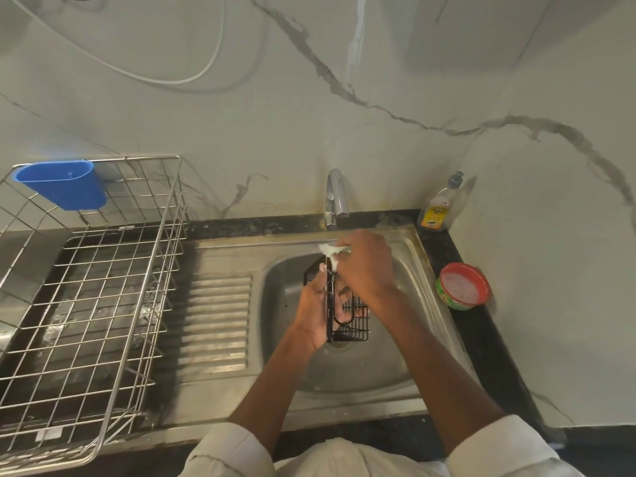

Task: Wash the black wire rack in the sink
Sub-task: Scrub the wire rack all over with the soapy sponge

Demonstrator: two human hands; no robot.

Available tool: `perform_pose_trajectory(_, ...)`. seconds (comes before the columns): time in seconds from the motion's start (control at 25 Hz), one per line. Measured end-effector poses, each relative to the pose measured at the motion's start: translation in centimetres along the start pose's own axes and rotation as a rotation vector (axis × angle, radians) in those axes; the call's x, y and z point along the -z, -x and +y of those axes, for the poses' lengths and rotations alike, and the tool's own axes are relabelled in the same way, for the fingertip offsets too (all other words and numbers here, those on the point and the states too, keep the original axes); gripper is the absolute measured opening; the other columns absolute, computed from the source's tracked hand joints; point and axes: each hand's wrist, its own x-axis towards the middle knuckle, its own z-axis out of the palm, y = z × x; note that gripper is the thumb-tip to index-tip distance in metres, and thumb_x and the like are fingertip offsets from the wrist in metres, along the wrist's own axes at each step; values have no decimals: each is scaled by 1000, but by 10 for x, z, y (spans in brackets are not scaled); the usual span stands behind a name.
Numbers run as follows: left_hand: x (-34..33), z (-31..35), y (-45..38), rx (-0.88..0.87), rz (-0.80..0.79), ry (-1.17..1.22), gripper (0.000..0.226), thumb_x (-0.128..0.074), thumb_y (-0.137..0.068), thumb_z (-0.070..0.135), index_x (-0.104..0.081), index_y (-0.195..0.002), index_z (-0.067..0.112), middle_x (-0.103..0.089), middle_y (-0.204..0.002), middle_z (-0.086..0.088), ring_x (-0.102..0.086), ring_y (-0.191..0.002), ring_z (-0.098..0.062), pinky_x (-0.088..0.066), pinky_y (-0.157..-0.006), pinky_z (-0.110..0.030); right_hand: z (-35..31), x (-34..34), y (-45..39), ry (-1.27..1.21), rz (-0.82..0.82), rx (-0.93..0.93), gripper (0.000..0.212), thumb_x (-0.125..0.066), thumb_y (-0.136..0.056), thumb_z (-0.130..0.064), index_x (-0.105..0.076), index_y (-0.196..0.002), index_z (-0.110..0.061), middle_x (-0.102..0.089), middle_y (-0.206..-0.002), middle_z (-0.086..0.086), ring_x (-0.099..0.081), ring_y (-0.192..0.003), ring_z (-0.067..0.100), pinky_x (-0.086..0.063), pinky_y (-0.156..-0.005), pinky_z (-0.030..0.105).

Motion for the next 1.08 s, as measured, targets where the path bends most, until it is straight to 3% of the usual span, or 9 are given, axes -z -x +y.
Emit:
perform_pose_trajectory(0.08,0,2,-2,-21,-33,63,48,-33,-113,42,-68,-121,10,-77,-99,-5,-71,-93,-20,-59,-86,-47,5,3,0,-59,-42,-26,27,-79,-86,-12,-78,-112,-20,-77,-111,1,-68,-73,7,-53,-67,14)
perform_pose_trajectory(0.2,5,5,-8,-52,-121,90,60,-42,-107,51,-60,-138,3,-71,-120,-14,-64,-112,-33,-53,-100,-56,12,4,-6,10,88,-85,27,-78,-86,-10,-78,-109,-23,-76,-114,-3,-70,-97,11,-40,-74,14)
perform_pose_trajectory(0.32,1,6,-3,-76,-75,80,50,-37,-110,51,-64,-125,12,-76,-99,-4,-66,-104,-30,-51,-101,-58,9,5,-14,-24,70,-40,28,-75,-86,-6,-80,-108,-23,-74,-110,-3,-69,-99,15,-41,-73,19)
perform_pose_trajectory(0.4,-3,10,1,-79,-54,106,63,-27,-113,54,-75,-113,14,-78,-95,-5,-71,-97,-28,-58,-92,-50,8,5,-6,65,107,-42,31,-74,-88,-6,-79,-112,-24,-73,-112,-2,-67,-95,14,-41,-74,19)
perform_pose_trajectory(0.52,0,18,-1,-96,-5,175,82,-23,-112,59,-86,-87,13,-80,-89,-8,-78,-80,-23,-64,-74,-33,22,8,30,113,-10,68,30,-76,-86,-9,-79,-112,-24,-76,-113,-4,-62,-85,4,-34,-62,0)
perform_pose_trajectory(0.64,5,14,-4,-93,-43,189,89,-19,-107,69,-86,-99,12,-81,-105,-11,-77,-92,-26,-60,-86,-41,27,12,30,111,-111,44,24,-80,-85,-19,-80,-108,-24,-79,-103,-2,-63,-75,5,-35,-59,2)
perform_pose_trajectory(0.8,3,7,-8,-75,-37,147,83,-22,-106,72,-75,-112,10,-78,-101,-9,-70,-107,-29,-50,-107,-55,13,8,-15,99,123,-46,27,-70,-92,-11,-77,-115,-23,-76,-115,-2,-65,-90,7,-27,-58,4)
perform_pose_trajectory(0.96,14,17,-11,-69,-14,163,86,-21,-106,71,-78,-108,5,-79,-96,-13,-78,-85,-24,-65,-76,-34,17,-8,31,104,-22,83,27,-70,-92,-8,-77,-113,-23,-73,-115,-3,-68,-92,10,-52,-69,18)
perform_pose_trajectory(1.08,18,14,-13,-45,31,138,96,-22,-102,78,-66,-138,2,-73,-124,-19,-73,-105,-30,-60,-94,-42,33,-7,32,107,-87,24,27,-73,-87,-11,-80,-108,-26,-78,-105,-3,-70,-89,11,-51,-76,19)
